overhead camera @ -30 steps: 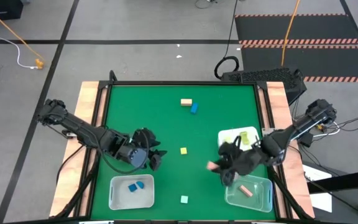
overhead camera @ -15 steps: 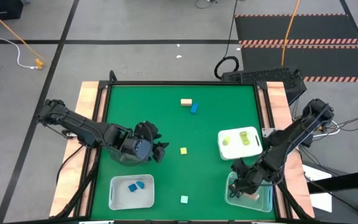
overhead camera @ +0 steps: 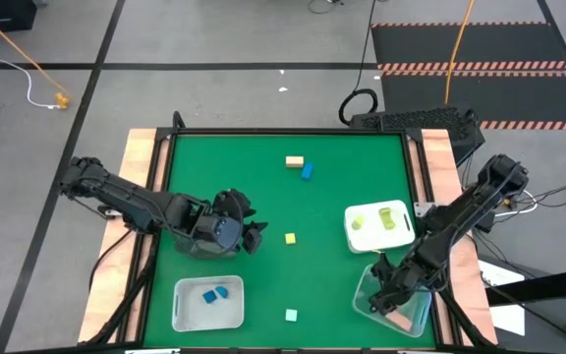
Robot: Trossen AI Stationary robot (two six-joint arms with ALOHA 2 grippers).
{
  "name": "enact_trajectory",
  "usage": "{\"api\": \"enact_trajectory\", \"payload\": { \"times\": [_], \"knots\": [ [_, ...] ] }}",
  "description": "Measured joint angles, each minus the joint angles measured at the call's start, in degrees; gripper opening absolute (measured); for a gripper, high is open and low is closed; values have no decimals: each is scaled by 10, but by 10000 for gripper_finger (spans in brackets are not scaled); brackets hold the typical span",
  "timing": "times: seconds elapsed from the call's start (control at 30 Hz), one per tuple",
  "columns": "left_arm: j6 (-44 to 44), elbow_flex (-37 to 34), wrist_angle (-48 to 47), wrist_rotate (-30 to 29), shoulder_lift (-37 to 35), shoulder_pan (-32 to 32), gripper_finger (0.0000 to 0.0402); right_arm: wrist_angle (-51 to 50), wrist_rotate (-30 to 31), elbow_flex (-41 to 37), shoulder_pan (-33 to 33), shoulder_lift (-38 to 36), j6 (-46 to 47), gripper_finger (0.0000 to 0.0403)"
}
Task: Sort & place blocks by color
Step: Put the green block into the white bin
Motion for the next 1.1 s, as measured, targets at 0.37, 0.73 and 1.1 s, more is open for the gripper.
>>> {"api": "enact_trajectory", "payload": {
  "times": [0.37,0.73,1.1],
  "knots": [
    [18,0,0,0,0,0,251,141,123,0,-3,-148,-68,214],
    [17,0,0,0,0,0,251,186,508,0,-118,-163,-462,201],
    [-3,0,0,1,0,0,251,414,408,0,-273,-18,-760,201]
  ]
}}
